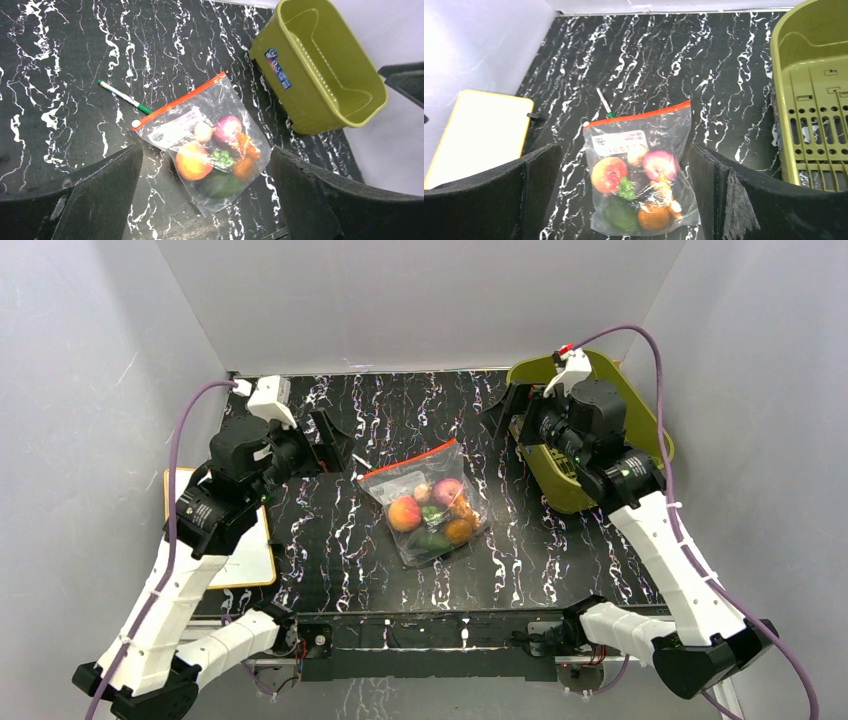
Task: Place the food in the zip-top bag and seal the zipper
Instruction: Reset both arms
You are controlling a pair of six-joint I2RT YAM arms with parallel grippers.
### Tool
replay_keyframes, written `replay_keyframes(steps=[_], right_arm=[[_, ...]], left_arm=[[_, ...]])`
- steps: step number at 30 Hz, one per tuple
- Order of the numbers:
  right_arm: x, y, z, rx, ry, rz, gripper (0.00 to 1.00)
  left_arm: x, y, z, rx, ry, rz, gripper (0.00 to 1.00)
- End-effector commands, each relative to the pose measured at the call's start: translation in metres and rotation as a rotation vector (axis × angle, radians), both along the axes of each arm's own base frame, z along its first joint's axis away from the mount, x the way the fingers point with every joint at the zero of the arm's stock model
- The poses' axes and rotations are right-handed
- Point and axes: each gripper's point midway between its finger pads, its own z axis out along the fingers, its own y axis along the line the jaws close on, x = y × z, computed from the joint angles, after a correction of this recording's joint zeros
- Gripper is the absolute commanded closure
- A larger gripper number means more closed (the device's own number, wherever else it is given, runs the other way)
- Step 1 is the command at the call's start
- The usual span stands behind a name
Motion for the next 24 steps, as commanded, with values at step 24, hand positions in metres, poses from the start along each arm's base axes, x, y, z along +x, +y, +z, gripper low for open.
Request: replay_keyframes(steps=[24], right_arm=[[-0.032,0.010,0.036,0.222,-0.043,0.058,0.02]], left_arm=[[-0.014,0.017,-0.009,-0.110,-0.016,0.104,0.02]])
